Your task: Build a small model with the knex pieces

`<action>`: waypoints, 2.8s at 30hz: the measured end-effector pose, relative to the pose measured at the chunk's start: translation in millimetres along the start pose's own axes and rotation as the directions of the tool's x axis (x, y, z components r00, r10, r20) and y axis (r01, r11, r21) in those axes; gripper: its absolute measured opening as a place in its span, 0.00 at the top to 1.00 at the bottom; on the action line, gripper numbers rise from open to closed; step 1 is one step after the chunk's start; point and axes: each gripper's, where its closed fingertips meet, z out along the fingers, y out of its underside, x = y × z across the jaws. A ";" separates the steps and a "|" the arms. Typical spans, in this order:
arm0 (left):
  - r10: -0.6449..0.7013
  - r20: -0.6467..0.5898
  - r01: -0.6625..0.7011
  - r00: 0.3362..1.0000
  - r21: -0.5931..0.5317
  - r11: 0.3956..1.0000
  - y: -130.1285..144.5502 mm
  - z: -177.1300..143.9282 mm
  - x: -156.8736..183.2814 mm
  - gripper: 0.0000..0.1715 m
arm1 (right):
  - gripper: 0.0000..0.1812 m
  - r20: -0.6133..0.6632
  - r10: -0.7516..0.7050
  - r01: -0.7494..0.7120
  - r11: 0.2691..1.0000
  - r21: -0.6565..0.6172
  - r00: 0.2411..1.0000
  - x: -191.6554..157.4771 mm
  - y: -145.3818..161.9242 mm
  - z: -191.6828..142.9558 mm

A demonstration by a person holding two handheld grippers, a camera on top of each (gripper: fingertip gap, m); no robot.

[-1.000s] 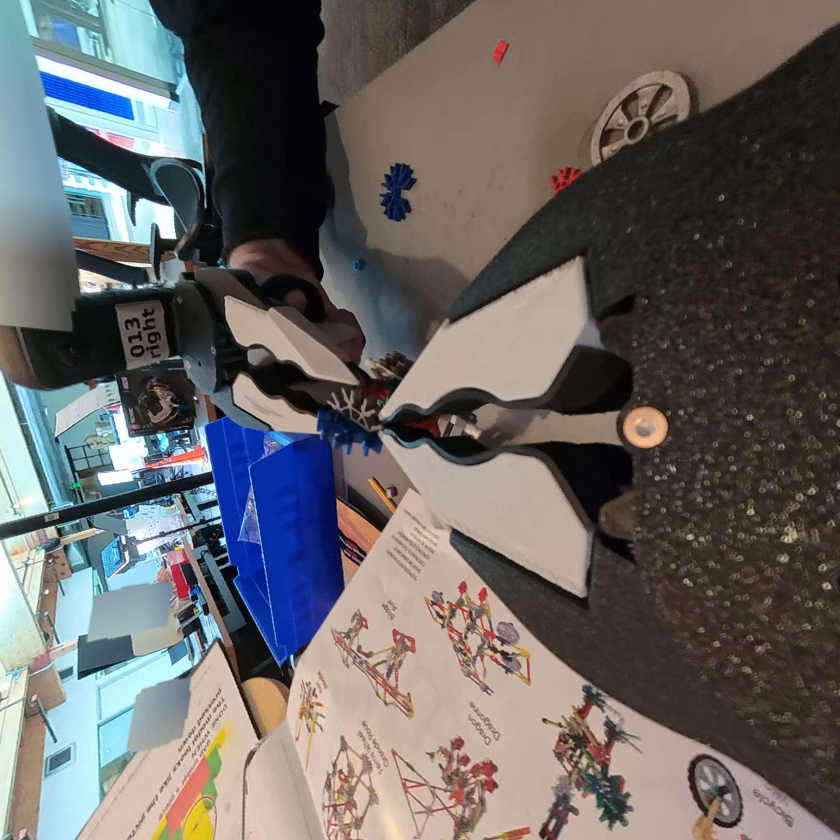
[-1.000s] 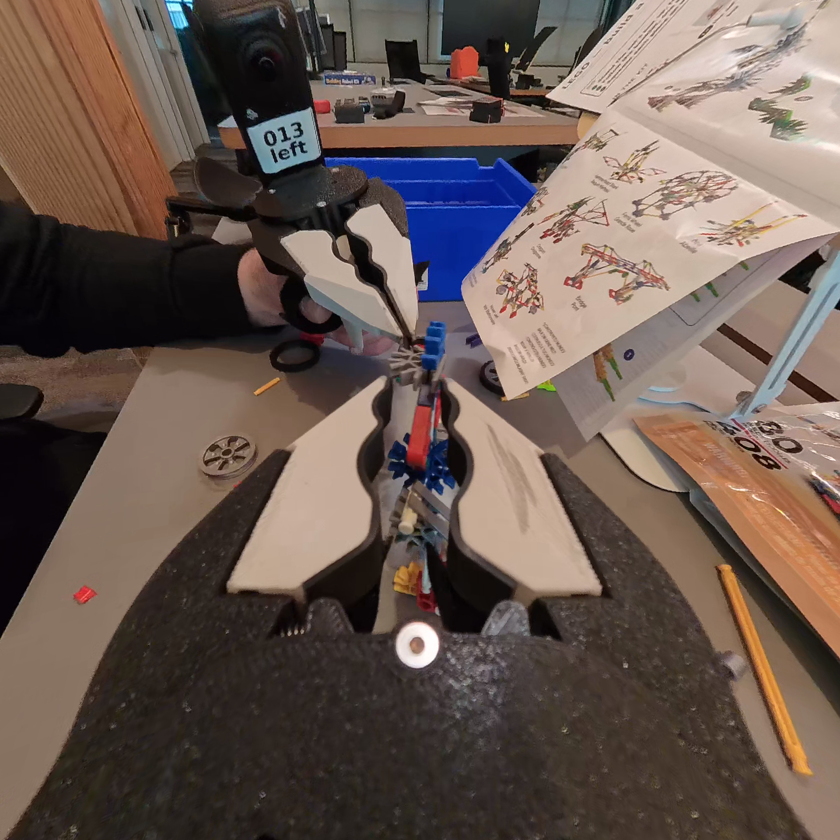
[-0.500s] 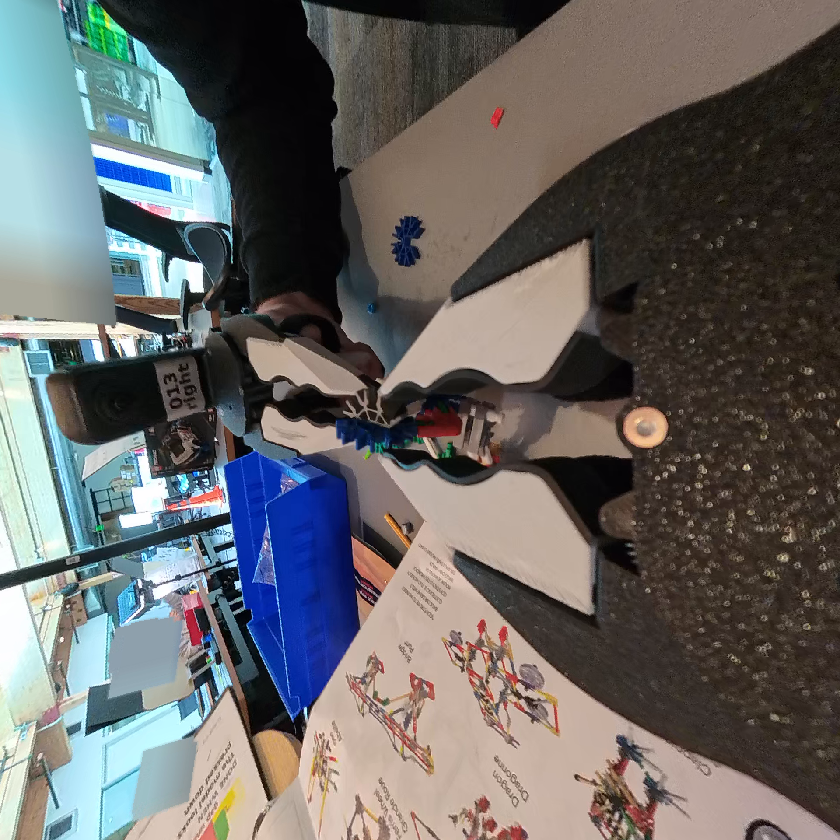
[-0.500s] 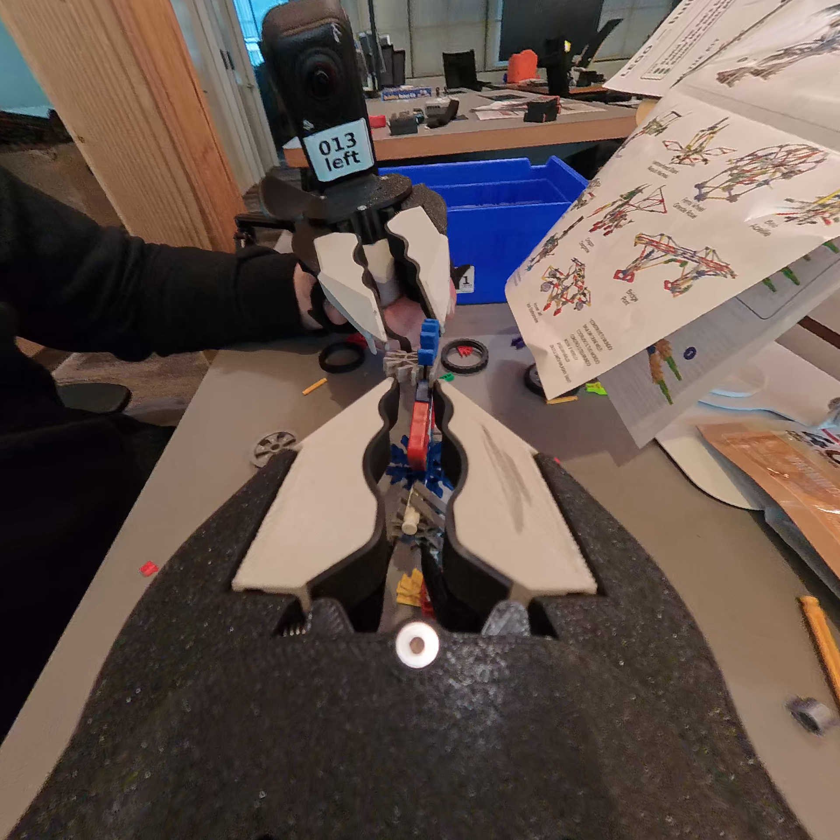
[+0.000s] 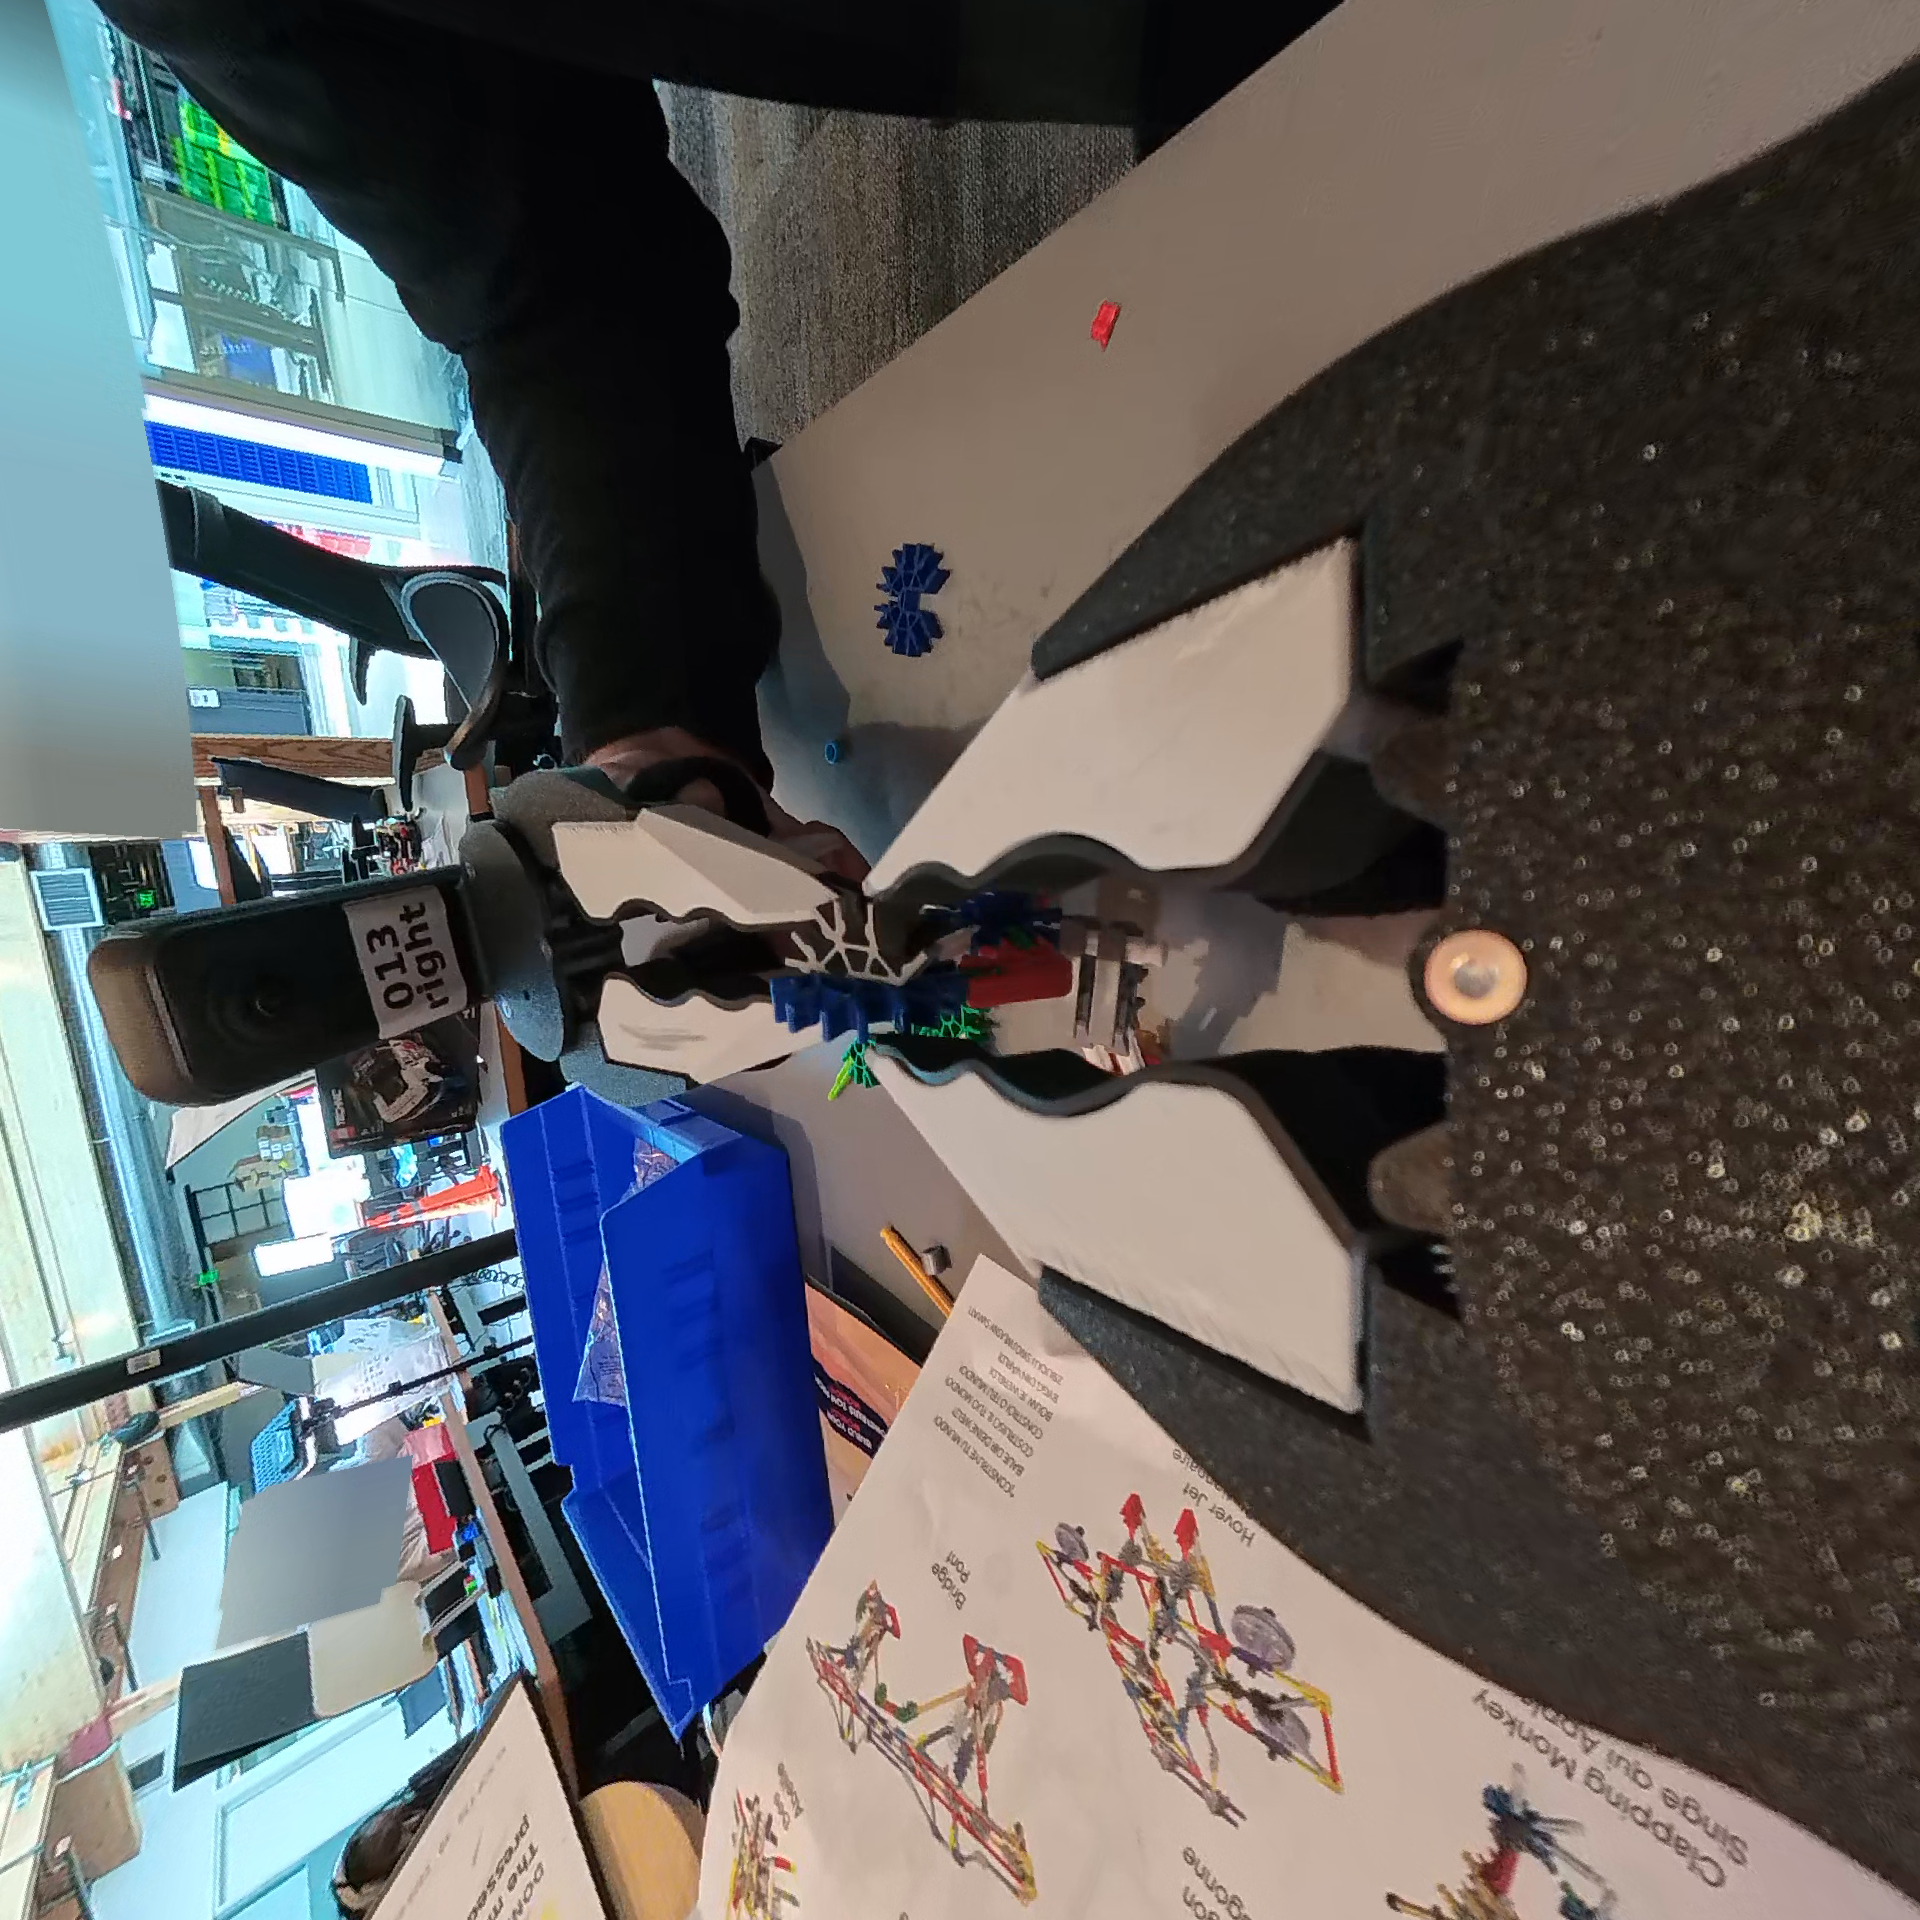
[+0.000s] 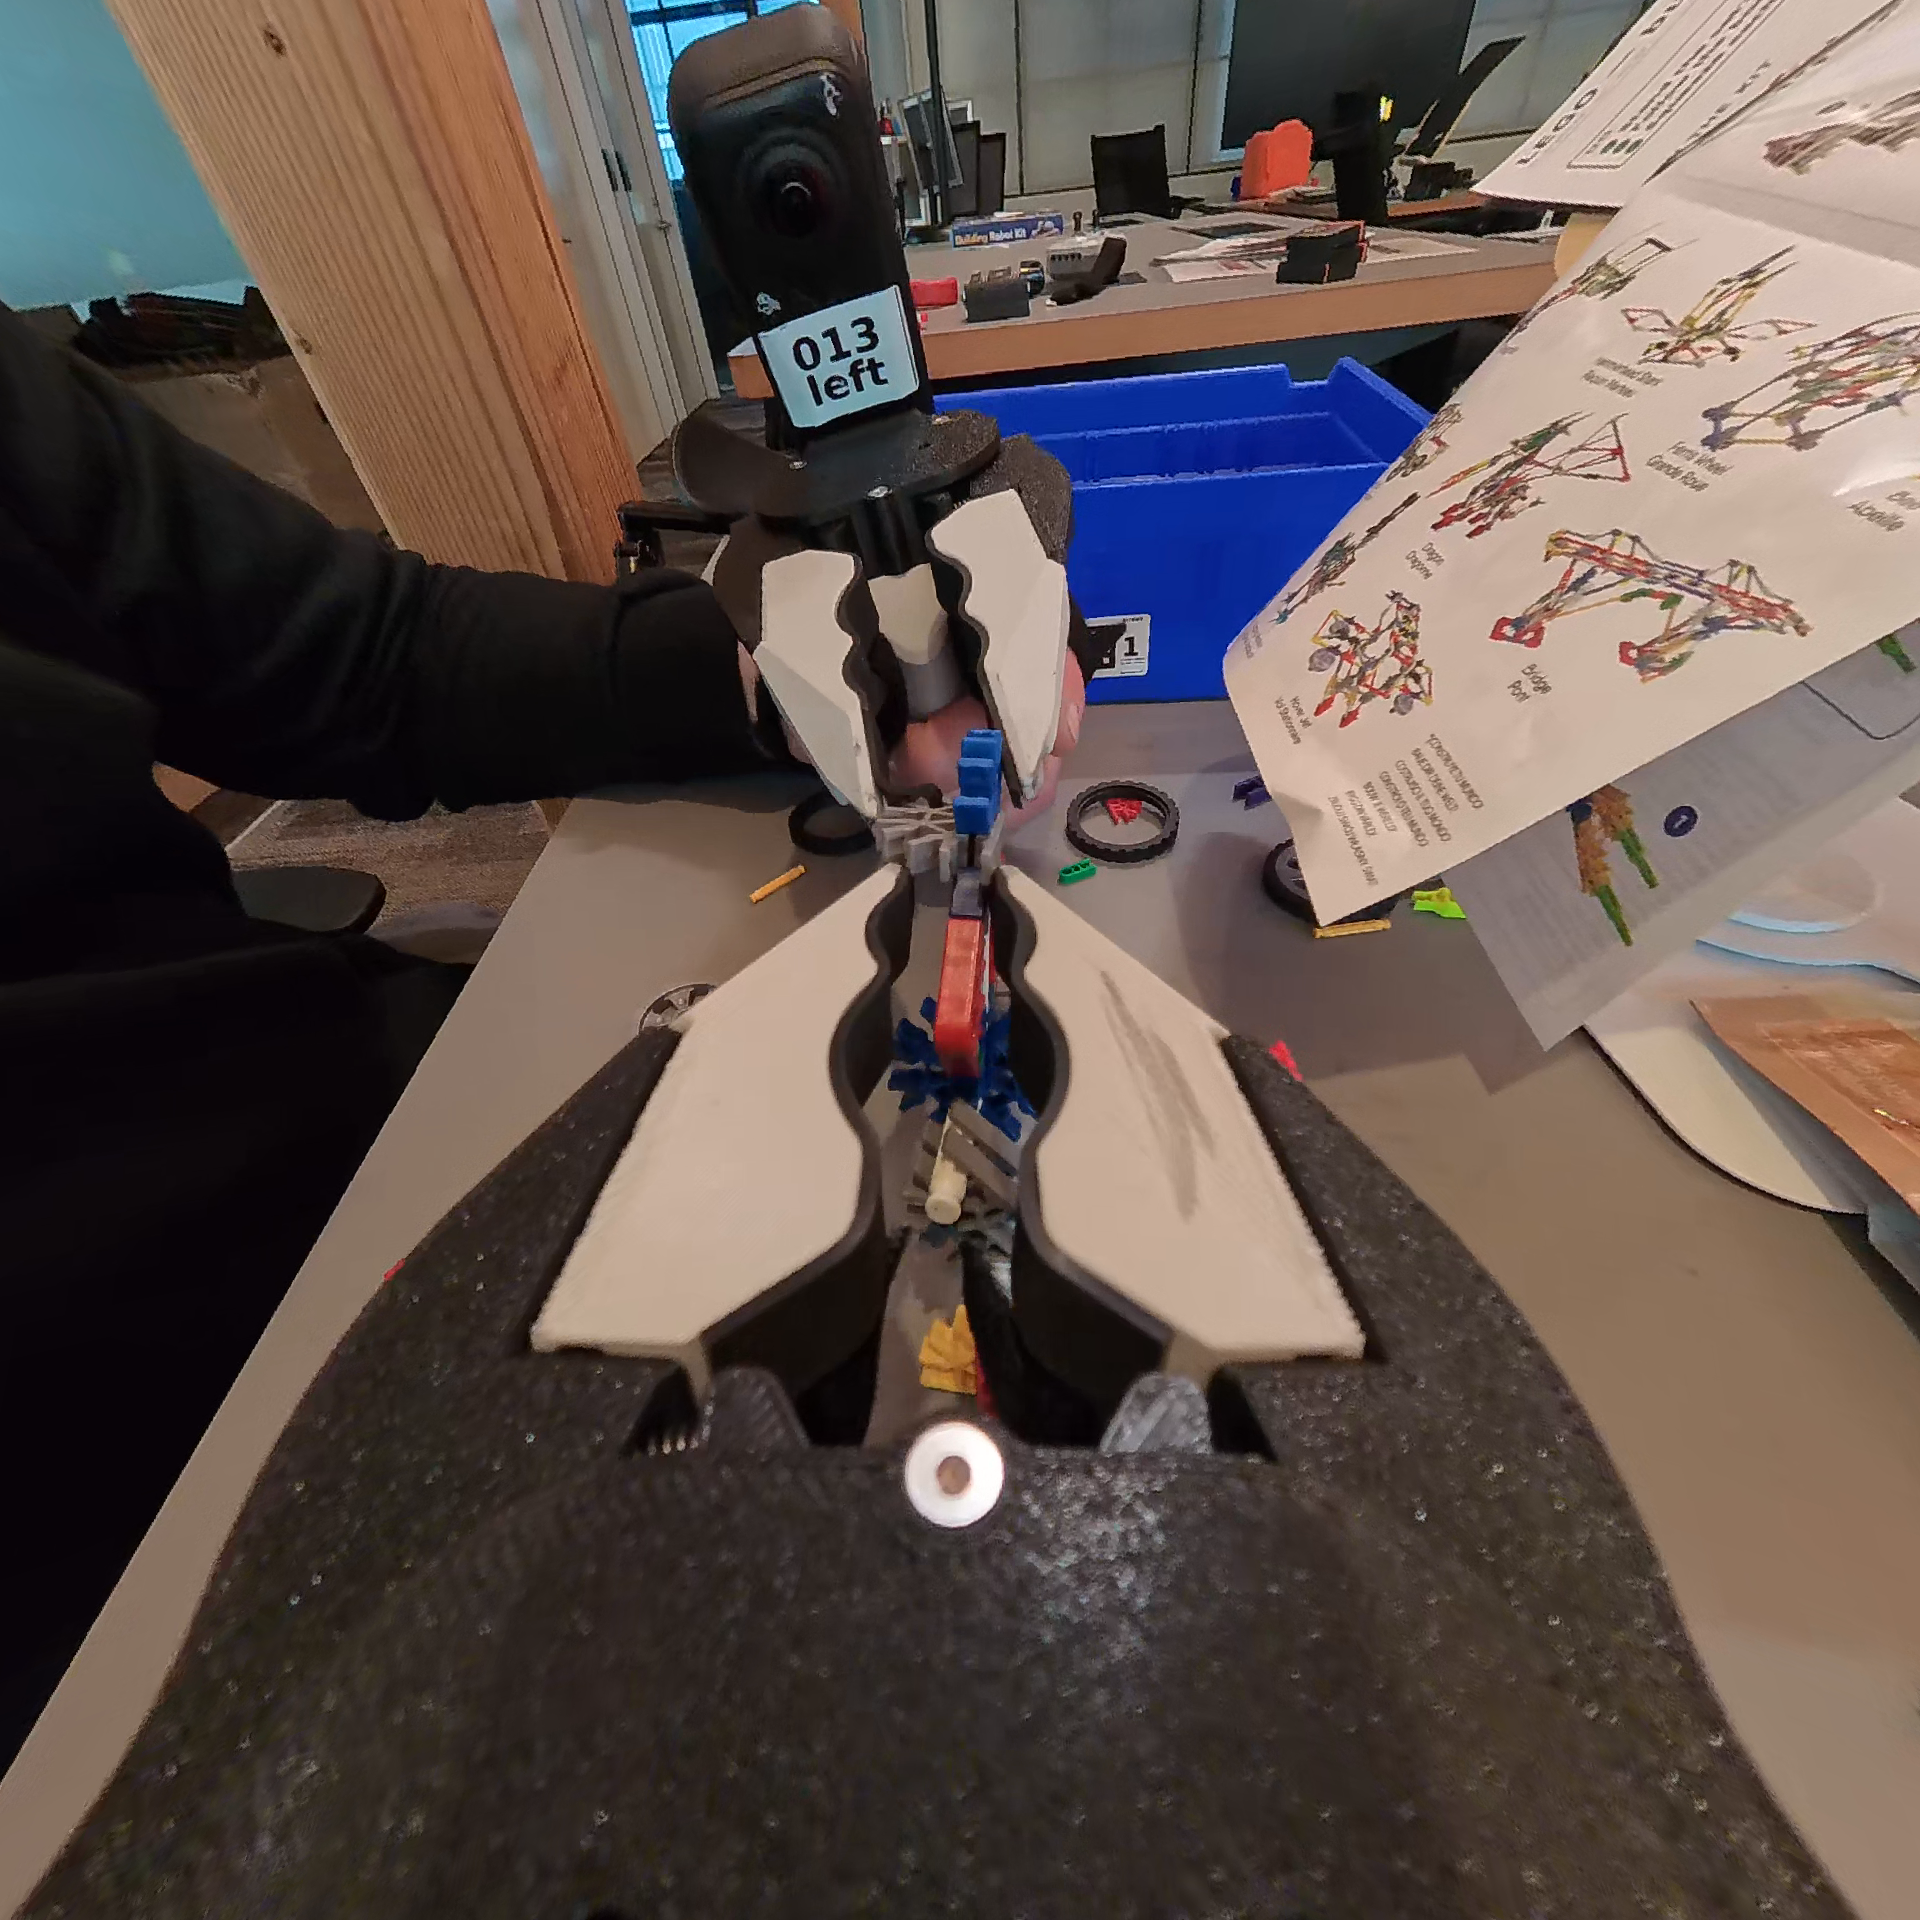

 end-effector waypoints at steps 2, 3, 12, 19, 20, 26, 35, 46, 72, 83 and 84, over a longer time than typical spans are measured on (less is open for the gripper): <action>0.012 0.009 -0.012 1.000 0.001 1.000 -0.1 0.1 -0.7 0.88 | 0.93 -0.002 0.007 -0.007 1.000 0.005 1.000 0.8 -0.2 0.1; 0.017 0.011 -0.017 1.000 -0.003 1.000 0.3 0.1 -1.0 0.88 | 0.93 -0.003 0.008 -0.008 1.000 0.005 1.000 1.2 -0.1 0.2; 0.039 0.037 -0.039 0.999 -0.003 0.999 -0.2 1.3 -2.2 0.89 | 0.93 -0.009 0.015 -0.015 1.000 0.006 1.000 1.4 0.2 0.2; 0.007 0.070 -0.008 0.998 0.021 1.000 -4.3 2.5 -7.3 0.98 | 0.93 -0.021 -0.011 0.010 1.000 -0.012 1.000 -0.5 1.4 2.7; 0.007 0.058 -0.010 0.998 0.048 0.999 -8.7 1.5 -6.8 0.98 | 0.96 -0.005 -0.019 0.019 1.000 -0.014 1.000 -4.8 1.6 5.1; -0.009 0.047 0.008 0.999 0.006 1.000 -3.4 0.0 -8.9 0.98 | 0.97 -0.041 -0.003 0.001 0.998 -0.064 0.999 4.3 14.2 10.5; -0.002 0.083 0.004 0.997 -0.024 1.000 0.4 -2.4 -14.7 0.96 | 0.96 -0.082 -0.015 0.011 0.999 -0.049 0.996 10.8 9.6 6.2; -0.009 0.223 0.019 0.975 -0.046 0.999 4.0 5.2 -28.6 0.99 | 0.85 -0.208 -0.067 0.055 0.997 -0.062 0.976 23.3 4.8 6.0; 0.061 0.127 -0.050 0.990 -0.086 0.995 8.3 5.7 -13.2 1.00 | 0.87 -0.154 -0.211 0.188 0.970 -0.155 0.965 11.6 14.4 7.5; 0.086 0.097 -0.075 0.992 -0.106 0.992 9.8 2.8 -8.4 0.99 | 0.88 -0.176 -0.301 0.261 0.940 -0.221 0.937 8.8 17.9 12.2; 0.084 0.092 -0.073 0.992 -0.111 0.991 11.3 3.1 -7.6 0.99 | 0.88 -0.175 -0.307 0.265 0.936 -0.230 0.935 8.8 19.7 13.0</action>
